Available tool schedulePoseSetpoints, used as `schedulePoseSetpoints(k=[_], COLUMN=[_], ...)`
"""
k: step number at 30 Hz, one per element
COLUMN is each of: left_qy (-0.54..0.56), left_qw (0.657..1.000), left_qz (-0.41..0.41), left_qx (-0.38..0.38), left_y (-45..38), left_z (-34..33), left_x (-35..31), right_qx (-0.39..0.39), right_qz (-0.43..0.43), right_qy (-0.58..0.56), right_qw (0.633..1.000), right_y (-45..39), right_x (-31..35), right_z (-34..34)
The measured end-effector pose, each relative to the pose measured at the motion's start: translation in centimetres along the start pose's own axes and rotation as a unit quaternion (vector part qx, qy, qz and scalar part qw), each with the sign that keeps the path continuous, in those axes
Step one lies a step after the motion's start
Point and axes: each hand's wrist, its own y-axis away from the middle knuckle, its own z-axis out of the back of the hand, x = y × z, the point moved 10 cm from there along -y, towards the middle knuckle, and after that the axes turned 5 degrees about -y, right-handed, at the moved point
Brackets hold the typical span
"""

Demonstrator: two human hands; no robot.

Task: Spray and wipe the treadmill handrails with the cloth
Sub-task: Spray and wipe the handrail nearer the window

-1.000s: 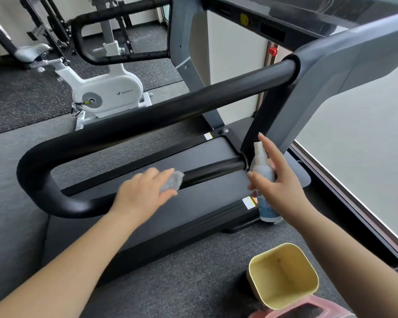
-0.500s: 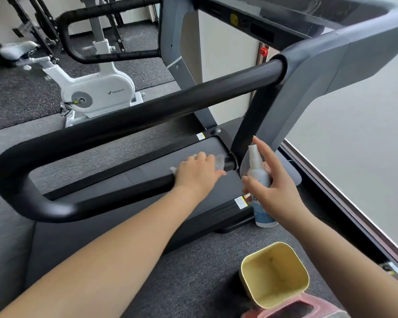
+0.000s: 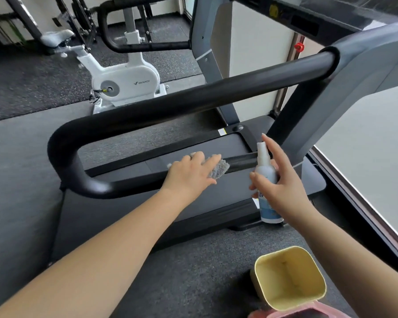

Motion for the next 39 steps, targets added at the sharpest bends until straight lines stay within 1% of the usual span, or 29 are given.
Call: schedulePoseSetpoints(k=[5, 8, 10, 13, 17, 19, 23, 26, 29, 33, 36, 39], left_qy=[-0.033, -0.076, -0.129, -0.204, -0.224, -0.201, -0.141, -0.085, -0.062, -0.014, 0.08, 0.173], left_qw=[0.999, 0.996, 0.99, 0.976, 0.972, 0.976, 0.989, 0.996, 0.997, 0.999, 0.995, 0.984], left_qz=[0.03, 0.041, 0.055, 0.058, 0.055, 0.06, 0.045, 0.038, 0.035, 0.007, -0.011, -0.031], left_qx=[0.018, 0.032, 0.033, 0.045, 0.053, 0.059, 0.006, 0.014, 0.014, 0.032, 0.06, 0.041], left_y=[5.7, 8.0, 9.5, 10.9, 10.9, 10.6, 9.3, 8.0, 6.5, 4.5, 3.9, 5.0], left_z=[0.2, 0.2, 0.4, 0.6, 0.3, -0.3, -0.3, 0.2, 0.6, 1.3, 1.7, 2.2], left_x=[6.3, 9.1, 10.8, 11.6, 11.3, 11.4, 9.9, 8.0, 6.2, 3.5, 3.4, 3.7], right_qx=[0.019, 0.015, 0.005, -0.004, -0.014, -0.023, -0.037, -0.05, -0.061, -0.083, -0.096, -0.115], right_qz=[0.01, 0.014, 0.015, 0.011, 0.012, 0.01, 0.003, 0.001, -0.002, -0.003, -0.004, -0.008], right_qy=[-0.011, -0.01, -0.007, -0.011, -0.003, 0.0, 0.003, 0.008, 0.009, 0.007, 0.011, 0.01], right_qw=[1.0, 1.0, 1.0, 1.0, 1.0, 1.0, 0.999, 0.999, 0.998, 0.996, 0.995, 0.993], right_y=[0.5, 0.8, 1.1, 1.6, 2.6, 3.1, 4.0, 4.5, 5.0, 5.9, 6.6, 7.8], right_x=[0.7, 0.9, 1.0, 1.0, 1.3, 1.3, 1.4, 1.5, 1.7, 2.2, 2.6, 3.0], right_z=[-2.5, -3.4, -3.8, -4.2, -4.3, -4.2, -3.8, -3.7, -3.9, -4.4, -5.0, -5.5])
